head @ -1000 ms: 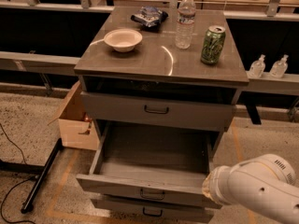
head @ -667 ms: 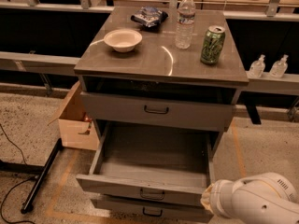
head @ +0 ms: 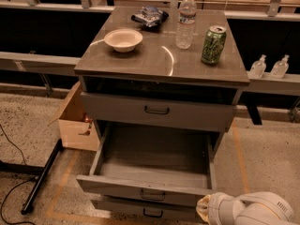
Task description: Close middle drawer
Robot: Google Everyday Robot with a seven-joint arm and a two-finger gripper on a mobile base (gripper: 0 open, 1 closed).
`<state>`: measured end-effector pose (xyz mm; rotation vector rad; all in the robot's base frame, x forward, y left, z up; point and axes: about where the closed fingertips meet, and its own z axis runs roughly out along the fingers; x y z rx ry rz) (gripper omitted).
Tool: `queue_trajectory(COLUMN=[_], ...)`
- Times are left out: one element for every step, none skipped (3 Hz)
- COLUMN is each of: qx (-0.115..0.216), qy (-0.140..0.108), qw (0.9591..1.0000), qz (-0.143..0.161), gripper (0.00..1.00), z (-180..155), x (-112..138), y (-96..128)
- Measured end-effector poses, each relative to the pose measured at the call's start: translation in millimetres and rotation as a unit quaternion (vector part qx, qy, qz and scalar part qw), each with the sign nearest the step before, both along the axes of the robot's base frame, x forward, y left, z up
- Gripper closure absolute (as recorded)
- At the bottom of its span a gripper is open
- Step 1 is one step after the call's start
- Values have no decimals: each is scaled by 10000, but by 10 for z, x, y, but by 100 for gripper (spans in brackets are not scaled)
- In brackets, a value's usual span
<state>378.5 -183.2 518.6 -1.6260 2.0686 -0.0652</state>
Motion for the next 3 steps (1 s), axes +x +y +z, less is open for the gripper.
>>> queue_trajectory(qx=[13,19,9], qy=[-220,-244,-106], qw=[9997,9997,9998], qz=[87,77,172], gripper=[100,100,100], z=[-89,-279,-599], x=[139,331,430], y=[-110,-225,-219])
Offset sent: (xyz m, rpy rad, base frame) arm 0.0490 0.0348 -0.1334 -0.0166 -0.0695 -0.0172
